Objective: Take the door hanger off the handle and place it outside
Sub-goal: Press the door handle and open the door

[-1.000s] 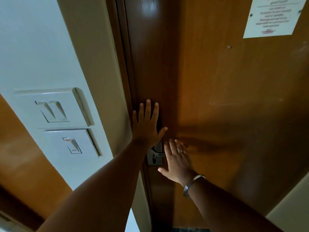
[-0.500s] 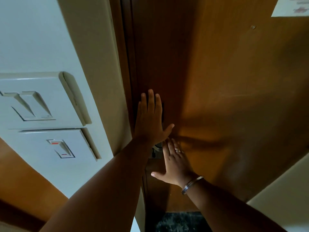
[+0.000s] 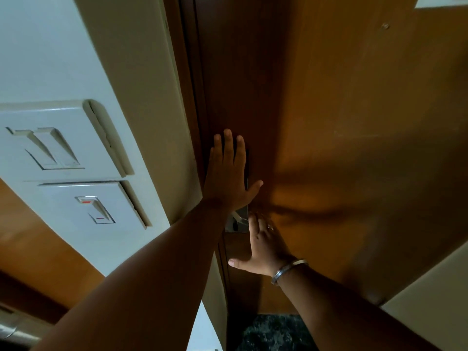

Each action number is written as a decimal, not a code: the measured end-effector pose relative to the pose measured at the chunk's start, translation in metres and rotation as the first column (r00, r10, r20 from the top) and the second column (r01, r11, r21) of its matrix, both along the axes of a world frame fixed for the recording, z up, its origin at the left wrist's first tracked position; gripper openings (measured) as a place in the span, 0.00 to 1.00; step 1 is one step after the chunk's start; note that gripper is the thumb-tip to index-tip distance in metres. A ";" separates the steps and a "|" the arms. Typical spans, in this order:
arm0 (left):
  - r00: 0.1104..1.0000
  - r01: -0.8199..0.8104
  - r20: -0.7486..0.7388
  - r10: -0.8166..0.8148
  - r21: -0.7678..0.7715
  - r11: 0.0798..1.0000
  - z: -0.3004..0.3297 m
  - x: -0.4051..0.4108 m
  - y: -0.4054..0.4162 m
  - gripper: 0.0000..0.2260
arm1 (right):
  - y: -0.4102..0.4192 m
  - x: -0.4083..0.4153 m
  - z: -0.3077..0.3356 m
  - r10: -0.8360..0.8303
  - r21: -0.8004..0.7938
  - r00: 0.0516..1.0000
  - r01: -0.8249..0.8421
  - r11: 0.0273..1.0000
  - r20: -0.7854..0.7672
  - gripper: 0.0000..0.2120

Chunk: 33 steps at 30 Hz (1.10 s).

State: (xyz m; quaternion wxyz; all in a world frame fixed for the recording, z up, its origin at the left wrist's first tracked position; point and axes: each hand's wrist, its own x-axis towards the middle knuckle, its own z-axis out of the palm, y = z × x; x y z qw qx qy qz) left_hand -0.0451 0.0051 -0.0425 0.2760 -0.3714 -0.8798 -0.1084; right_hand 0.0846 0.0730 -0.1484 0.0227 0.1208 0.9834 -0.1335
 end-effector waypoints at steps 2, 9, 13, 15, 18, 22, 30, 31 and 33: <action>1.000 0.002 0.017 -0.002 -0.001 1.000 0.000 0.004 -0.001 0.48 | 0.000 0.006 0.005 0.008 -0.021 0.999 -0.007 1.000 0.051 0.59; 0.997 -0.012 0.071 0.013 -0.013 1.000 0.001 0.022 -0.010 0.49 | 0.007 0.026 0.022 0.095 0.044 0.993 -0.099 0.994 0.070 0.53; 0.991 -0.032 0.129 0.035 -0.029 0.999 0.003 0.042 -0.018 0.49 | 0.012 0.039 0.032 0.144 0.098 0.987 -0.151 0.984 0.076 0.52; 0.986 -0.043 0.159 0.046 -0.023 0.999 0.008 0.055 -0.022 0.47 | 0.015 0.049 0.036 0.170 0.122 0.983 -0.178 0.977 0.072 0.52; 0.982 -0.018 0.188 0.024 -0.029 0.999 0.014 0.069 -0.032 0.43 | 0.016 0.065 0.035 0.196 0.169 0.980 -0.200 0.965 0.041 0.51; 0.980 -0.045 0.194 0.041 0.018 0.999 0.003 0.085 -0.063 0.38 | 0.010 0.084 0.028 0.183 0.162 0.983 -0.179 0.970 -0.014 0.51; 0.998 -0.031 0.052 0.032 -0.027 0.999 -0.023 0.109 -0.101 0.38 | -0.009 0.125 0.025 0.124 0.191 0.981 -0.094 0.977 -0.149 0.41; 0.999 -0.020 0.025 0.021 -0.041 0.999 -0.025 0.111 -0.105 0.37 | -0.014 0.130 0.027 0.099 0.190 0.979 -0.065 0.980 -0.176 0.39; 0.999 0.023 -0.038 -0.026 -0.069 0.997 -0.031 0.119 -0.113 0.37 | -0.025 0.140 0.033 0.035 0.173 0.976 0.003 0.985 -0.213 0.36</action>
